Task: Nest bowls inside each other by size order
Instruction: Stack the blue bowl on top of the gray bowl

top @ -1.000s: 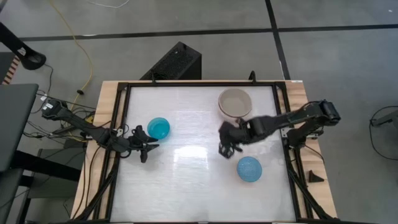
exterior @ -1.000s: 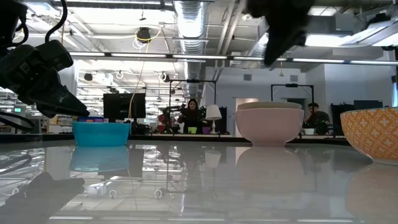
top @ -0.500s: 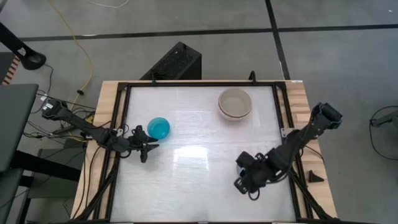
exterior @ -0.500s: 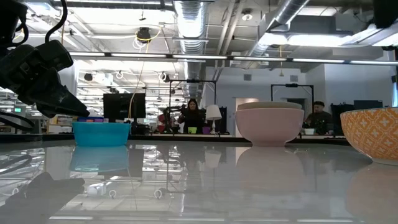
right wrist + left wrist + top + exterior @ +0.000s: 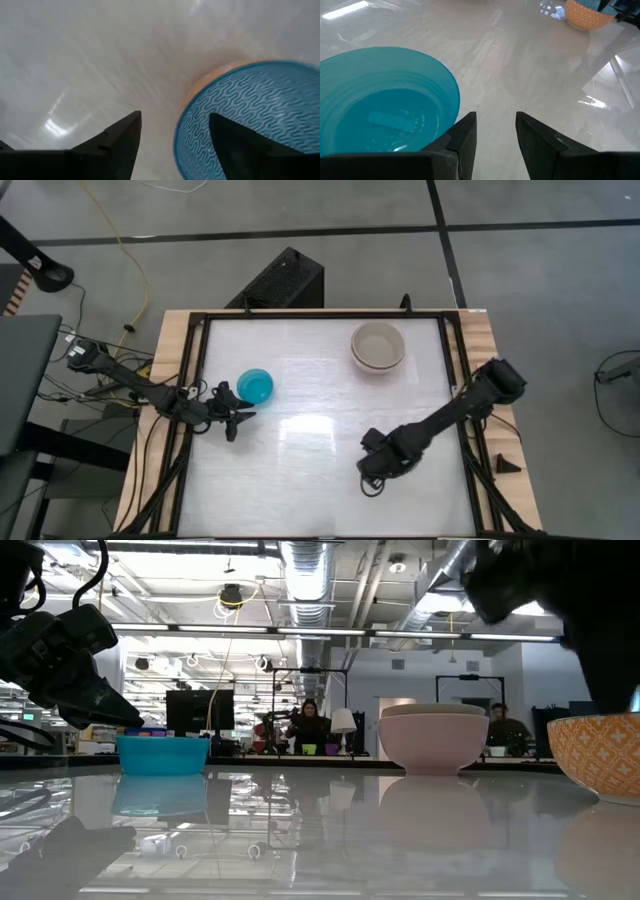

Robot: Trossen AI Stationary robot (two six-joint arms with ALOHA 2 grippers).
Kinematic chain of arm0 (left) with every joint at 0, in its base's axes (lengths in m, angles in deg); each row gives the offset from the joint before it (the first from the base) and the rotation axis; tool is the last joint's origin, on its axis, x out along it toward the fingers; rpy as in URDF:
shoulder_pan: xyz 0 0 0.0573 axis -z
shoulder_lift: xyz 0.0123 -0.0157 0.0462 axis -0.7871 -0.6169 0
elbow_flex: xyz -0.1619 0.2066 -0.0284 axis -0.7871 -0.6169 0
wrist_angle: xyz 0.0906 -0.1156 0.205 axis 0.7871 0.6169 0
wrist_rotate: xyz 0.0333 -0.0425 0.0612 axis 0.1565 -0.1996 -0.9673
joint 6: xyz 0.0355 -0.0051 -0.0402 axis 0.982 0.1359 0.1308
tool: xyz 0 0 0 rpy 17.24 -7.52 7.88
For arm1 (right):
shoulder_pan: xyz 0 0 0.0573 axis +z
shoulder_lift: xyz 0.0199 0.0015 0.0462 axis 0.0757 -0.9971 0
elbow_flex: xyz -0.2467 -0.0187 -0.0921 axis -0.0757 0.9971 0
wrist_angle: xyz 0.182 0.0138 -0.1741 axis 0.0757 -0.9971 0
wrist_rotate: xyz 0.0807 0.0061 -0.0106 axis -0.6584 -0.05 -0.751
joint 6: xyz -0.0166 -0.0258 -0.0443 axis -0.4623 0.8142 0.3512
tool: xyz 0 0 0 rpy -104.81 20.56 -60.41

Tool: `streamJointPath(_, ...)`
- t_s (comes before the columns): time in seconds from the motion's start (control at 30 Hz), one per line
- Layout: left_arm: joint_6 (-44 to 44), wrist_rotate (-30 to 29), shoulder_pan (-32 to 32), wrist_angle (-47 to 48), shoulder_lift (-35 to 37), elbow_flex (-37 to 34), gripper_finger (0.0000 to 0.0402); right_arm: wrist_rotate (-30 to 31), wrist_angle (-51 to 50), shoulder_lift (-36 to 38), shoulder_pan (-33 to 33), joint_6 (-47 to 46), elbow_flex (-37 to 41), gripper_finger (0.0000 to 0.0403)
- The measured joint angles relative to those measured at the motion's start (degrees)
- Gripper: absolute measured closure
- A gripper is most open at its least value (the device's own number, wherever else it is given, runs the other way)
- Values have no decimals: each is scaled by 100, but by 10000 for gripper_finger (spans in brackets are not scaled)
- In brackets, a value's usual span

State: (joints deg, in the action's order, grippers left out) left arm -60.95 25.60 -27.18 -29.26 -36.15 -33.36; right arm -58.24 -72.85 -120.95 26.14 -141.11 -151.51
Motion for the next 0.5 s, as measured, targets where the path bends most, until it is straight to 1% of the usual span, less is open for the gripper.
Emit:
streamJointPath(0.03, 0, 0, -2, 0, -1, 0, 276, -76, -7, -74, -46, 11, 0, 134)
streamJointPath(0.2, 0, 1, 0, 0, -1, 0, 276, -85, -41, -436, -116, 12, 0, 133)
streamJointPath(0.33, 0, 1, -2, 0, 1, 0, 276, -85, -126, -578, -175, -3, 0, 134)
streamJointPath(0.43, 0, 0, -1, 0, 1, 0, 276, -36, -175, -559, -217, -5, 2, 149)
streamJointPath(0.5, 0, 0, 0, 2, 0, 0, 276, 58, -211, -535, -220, -37, 1, 170)
